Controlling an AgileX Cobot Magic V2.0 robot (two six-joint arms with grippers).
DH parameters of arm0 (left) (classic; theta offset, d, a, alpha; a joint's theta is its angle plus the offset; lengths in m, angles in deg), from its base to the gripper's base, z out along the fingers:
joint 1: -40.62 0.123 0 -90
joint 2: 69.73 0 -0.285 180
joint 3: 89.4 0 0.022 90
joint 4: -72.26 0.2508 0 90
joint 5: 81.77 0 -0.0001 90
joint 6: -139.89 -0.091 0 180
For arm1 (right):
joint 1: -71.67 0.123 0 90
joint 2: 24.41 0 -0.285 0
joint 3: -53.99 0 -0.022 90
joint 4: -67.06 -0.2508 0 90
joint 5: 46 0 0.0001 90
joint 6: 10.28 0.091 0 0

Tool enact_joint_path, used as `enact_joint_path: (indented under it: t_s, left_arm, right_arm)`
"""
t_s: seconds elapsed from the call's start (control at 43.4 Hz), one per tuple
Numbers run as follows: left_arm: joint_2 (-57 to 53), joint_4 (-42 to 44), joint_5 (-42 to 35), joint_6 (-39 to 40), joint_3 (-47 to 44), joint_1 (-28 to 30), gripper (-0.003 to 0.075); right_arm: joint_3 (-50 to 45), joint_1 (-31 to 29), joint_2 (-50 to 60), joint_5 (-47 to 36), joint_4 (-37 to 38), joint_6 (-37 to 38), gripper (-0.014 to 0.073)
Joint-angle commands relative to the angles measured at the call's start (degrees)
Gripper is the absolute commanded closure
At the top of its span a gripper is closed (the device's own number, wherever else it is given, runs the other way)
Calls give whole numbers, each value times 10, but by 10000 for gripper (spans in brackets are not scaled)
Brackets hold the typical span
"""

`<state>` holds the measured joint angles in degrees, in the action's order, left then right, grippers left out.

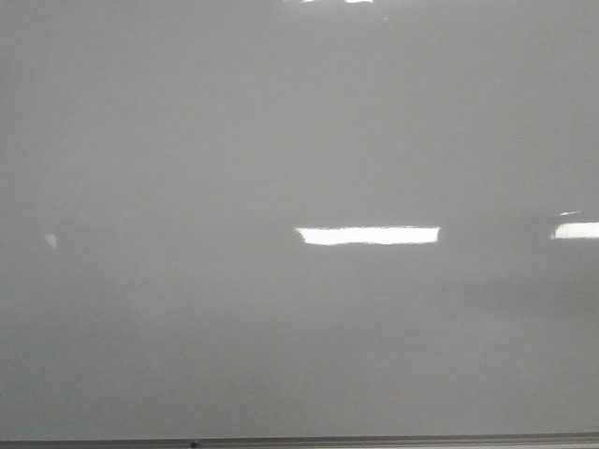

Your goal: Write number 7 on whiteboard

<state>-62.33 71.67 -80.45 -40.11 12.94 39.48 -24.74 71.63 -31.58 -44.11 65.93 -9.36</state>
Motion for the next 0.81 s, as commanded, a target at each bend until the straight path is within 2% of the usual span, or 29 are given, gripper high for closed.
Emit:
enact_joint_path:
  t_s: [0.0,0.553,0.784]
  left_arm:
    - [-7,-1,-45,0,-8,1,741]
    - [-7,-1,-45,0,-8,1,741]
    - [-7,-1,-63,0,-8,1,741]
  right_arm:
    - [1,-3,10,-51,4,-1,711]
    - [1,-3,10,-52,4,-1,711]
    - [2,-3,10,-115,4,-1,711]
